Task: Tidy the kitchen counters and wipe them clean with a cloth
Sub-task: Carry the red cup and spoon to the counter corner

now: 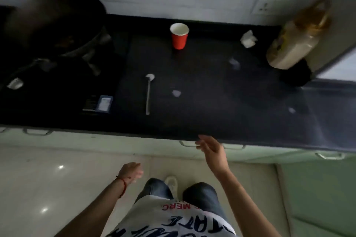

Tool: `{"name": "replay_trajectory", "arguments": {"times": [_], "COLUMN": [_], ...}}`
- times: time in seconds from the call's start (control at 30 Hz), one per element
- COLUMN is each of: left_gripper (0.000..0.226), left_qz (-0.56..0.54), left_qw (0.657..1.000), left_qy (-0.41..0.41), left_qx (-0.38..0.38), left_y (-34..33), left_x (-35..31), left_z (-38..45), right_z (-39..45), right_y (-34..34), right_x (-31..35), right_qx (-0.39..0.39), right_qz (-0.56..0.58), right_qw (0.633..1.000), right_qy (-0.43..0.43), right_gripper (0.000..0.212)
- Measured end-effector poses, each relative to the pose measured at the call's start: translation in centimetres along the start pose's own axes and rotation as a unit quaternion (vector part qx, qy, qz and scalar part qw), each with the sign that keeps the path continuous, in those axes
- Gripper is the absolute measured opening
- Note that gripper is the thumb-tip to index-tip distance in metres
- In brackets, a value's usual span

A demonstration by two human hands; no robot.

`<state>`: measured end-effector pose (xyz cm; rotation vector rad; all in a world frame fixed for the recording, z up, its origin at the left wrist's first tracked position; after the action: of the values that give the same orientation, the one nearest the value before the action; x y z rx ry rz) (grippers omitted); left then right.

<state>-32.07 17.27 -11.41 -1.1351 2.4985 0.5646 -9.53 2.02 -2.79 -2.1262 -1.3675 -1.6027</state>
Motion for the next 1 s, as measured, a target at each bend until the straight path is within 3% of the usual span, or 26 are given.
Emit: {"name": "replay_trajectory", "arguments": {"times": [0.17, 0.27, 0.47, 0.57, 0.83, 1.0], "left_gripper": [0.026, 0.021, 0.019, 0.021, 0.026, 0.027], "left_qz": [-0.134, -0.194, -0.294, -0.314, -0.383, -0.408], "left_qw": [0.990, 0.979, 0.944, 0.934, 0.904, 0.895], "left_qy": [0.021, 0.019, 0.078, 0.089, 0.096, 0.070], "left_qx": [-0.045, -0.057, -0.124, -0.149, -0.165, -0.165], "left_y": [0.9, 0.7, -0.7, -1.6, -2.8, -2.4], "left_x": [0.2, 0.2, 2.2, 3.0, 3.4, 1.7], "left_z": [-0.9, -1.7, -2.8, -3.5, -4.3, -4.6], "right_z": [7.2, 11.1, 16.9, 19.5, 22.1, 21.6], "right_y": [-2.7, -3.9, -7.6, -9.8, -13.4, -13.9], "right_x": [7.4, 10.3, 15.7, 17.2, 18.5, 19.2], "right_qx": [0.091, 0.104, 0.148, 0.152, 0.149, 0.145], "right_qz": [-0.067, -0.119, -0.237, -0.330, -0.526, -0.542], "right_qw": [0.989, 0.979, 0.940, 0.904, 0.812, 0.799], "right_qy": [0.096, 0.130, 0.195, 0.227, 0.207, 0.217], "right_gripper": [0.018, 0.020, 0.028, 0.033, 0.057, 0.042]}}
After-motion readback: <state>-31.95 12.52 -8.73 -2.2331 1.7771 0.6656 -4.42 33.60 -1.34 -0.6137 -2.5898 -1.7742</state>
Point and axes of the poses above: each hand's wrist, its own z-axis towards the middle knuckle, its own y-axis out of the back of the hand, x = y × z, the point moved 1 cm from there along z, towards the middle knuckle, and after that the axes turned 7 degrees about -z, right-handed, at the moved point
